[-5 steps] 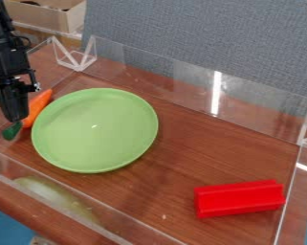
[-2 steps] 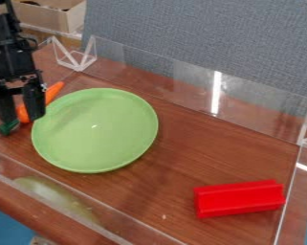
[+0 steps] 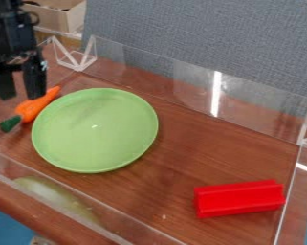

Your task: Put the carrot on the left side

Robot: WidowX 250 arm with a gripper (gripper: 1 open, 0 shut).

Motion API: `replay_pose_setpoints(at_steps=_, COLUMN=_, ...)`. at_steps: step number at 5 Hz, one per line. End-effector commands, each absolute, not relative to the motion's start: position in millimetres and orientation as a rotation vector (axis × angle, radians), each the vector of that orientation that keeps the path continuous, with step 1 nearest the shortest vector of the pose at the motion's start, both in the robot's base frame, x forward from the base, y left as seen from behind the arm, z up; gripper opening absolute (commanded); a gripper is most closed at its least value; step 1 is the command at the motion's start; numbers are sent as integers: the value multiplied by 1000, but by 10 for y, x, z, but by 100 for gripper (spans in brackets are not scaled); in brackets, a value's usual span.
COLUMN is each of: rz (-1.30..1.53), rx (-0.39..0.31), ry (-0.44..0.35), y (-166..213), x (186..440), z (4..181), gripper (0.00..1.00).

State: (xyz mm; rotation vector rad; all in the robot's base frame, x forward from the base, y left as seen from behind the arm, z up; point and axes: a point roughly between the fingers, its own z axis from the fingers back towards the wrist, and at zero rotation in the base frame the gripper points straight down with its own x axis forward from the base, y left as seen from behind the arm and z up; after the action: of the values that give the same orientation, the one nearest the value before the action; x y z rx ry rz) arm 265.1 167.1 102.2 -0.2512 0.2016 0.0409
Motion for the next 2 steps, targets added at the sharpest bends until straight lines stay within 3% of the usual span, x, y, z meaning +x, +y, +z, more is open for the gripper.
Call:
replay_pose_setpoints(at_steps=1, rz=8, rx=-181, ry=122, y=1665, x=2744, z=1318, gripper=100)
replay_pose_setpoints(at_steps=2, rz=13, rx=-165, ry=112, y=1631, x=2920, z=1208, gripper=100)
